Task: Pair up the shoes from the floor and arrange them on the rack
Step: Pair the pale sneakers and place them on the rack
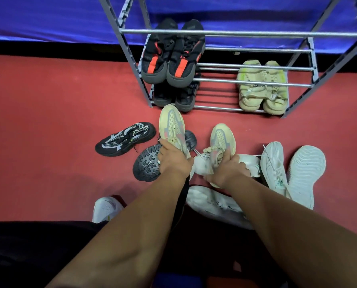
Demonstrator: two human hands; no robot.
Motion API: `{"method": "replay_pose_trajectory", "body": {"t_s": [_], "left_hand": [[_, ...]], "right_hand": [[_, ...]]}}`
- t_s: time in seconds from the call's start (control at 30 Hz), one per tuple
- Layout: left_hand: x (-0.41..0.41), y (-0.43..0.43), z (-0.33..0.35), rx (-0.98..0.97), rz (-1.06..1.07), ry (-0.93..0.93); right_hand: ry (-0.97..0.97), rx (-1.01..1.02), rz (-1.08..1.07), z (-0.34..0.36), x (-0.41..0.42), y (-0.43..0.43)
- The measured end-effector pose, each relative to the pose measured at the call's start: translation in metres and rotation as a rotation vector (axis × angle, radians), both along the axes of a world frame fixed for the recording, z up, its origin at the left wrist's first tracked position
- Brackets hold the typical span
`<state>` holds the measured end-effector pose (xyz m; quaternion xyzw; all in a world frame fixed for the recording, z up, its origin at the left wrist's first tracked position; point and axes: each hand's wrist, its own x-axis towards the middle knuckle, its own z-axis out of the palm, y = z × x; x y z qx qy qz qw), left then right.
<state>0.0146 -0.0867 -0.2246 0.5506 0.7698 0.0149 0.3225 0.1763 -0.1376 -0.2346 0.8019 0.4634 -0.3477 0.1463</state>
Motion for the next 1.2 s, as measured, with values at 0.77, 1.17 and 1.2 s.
{"method": "replay_pose_trajectory", "body": {"t_s": [0.77,1.17,1.2], "left_hand": [[0.009,0.019,0.101,0.06,-0.189,0.062],[0.079,0.055,0.225,0.237,-0.361,-0.023],[0.082,0.056,0.226,0.279,-0.366,-0.038]], "right_hand": [[0.266,0.453,-0.248,0.156,0.065,0.029],[0.214,0.764,-0.303,0.26,0.112,0.016],[0.23,0.804,-0.324,0.258,0.115,0.014]]}}
